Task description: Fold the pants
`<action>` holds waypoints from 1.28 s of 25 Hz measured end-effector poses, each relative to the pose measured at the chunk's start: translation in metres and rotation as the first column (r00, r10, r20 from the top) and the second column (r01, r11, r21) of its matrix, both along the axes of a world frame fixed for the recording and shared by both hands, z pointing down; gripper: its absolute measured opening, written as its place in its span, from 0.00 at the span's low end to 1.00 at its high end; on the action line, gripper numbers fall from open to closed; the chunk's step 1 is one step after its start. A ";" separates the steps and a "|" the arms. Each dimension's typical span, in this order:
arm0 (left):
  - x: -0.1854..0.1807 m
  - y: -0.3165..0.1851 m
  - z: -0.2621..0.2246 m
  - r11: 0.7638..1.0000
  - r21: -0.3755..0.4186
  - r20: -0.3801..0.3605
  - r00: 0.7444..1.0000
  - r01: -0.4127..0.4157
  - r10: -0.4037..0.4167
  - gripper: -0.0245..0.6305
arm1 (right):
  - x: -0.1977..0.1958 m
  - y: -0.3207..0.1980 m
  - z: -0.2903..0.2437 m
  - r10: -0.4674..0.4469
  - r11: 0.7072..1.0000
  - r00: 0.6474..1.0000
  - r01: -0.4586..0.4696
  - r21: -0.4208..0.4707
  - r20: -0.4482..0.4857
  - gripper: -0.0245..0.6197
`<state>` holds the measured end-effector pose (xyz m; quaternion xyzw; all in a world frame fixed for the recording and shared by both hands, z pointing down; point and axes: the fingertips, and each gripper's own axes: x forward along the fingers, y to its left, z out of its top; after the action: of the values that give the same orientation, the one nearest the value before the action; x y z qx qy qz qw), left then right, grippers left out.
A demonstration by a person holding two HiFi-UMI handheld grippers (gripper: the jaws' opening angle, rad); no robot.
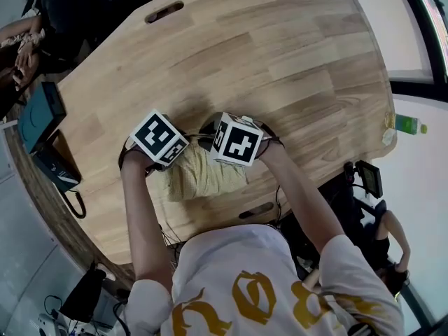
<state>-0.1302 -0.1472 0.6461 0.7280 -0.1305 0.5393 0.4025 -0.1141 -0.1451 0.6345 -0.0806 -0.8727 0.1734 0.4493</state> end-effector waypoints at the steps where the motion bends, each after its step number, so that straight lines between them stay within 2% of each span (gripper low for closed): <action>1: 0.001 0.001 0.000 1.000 0.004 0.004 1.000 0.006 -0.006 0.12 | 0.001 0.000 0.000 -0.006 1.000 1.000 0.006 -0.009 -0.004 0.15; 4: 0.001 0.001 0.000 1.000 0.021 0.021 1.000 0.019 -0.019 0.13 | 0.002 0.003 0.001 -0.042 0.999 0.999 0.043 0.026 -0.014 0.15; 6: -0.003 -0.002 0.001 0.999 0.036 0.033 0.999 0.029 -0.030 0.16 | 0.001 0.001 0.001 -0.034 0.999 0.999 0.035 0.039 -0.013 0.15; 9: -0.009 -0.008 0.005 0.998 0.042 0.047 0.997 0.057 -0.059 0.29 | 0.000 0.000 0.002 -0.013 0.998 1.000 0.015 0.063 -0.025 0.15; 12: -0.012 -0.007 0.006 0.997 0.047 0.064 0.996 0.065 -0.068 0.29 | -0.001 0.002 0.005 -0.002 0.998 0.999 0.005 0.059 -0.043 0.15; 17: -0.012 -0.012 0.001 0.990 0.134 0.093 0.994 0.050 -0.063 0.30 | 0.001 -0.006 0.000 0.086 0.996 0.996 -0.086 0.023 -0.003 0.16; 18: -0.012 -0.011 0.000 0.987 0.152 0.092 0.994 0.047 -0.061 0.31 | 0.002 -0.006 -0.002 0.106 0.994 0.994 -0.106 0.033 0.005 0.17; 20: -0.014 -0.010 -0.003 0.981 0.188 0.097 0.993 0.043 -0.062 0.35 | 0.004 -0.006 -0.008 0.120 0.985 0.993 -0.120 0.120 0.014 0.19; 22: -0.014 -0.012 -0.008 0.972 0.232 0.102 0.993 0.041 -0.066 0.35 | 0.005 -0.008 -0.015 0.123 0.965 0.992 -0.125 0.232 0.022 0.19; 24: -0.014 -0.013 -0.013 0.959 0.278 0.103 0.992 0.045 -0.077 0.40 | 0.006 -0.011 -0.022 0.150 0.947 0.988 -0.156 0.280 0.042 0.20; 29: -0.016 -0.014 -0.032 0.927 0.364 0.079 0.989 0.088 -0.125 0.43 | 0.016 -0.016 -0.045 0.268 0.930 0.960 -0.281 0.238 0.088 0.21; 32: -0.018 -0.022 -0.052 0.873 0.465 0.033 0.982 0.150 -0.187 0.44 | 0.022 -0.021 -0.060 0.324 0.907 0.939 -0.344 0.244 0.121 0.21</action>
<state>-0.1487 -0.1697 0.5940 0.7673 -0.3328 0.4833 0.2588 -0.0919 -0.1659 0.5744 0.1231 -0.9054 0.1279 0.3855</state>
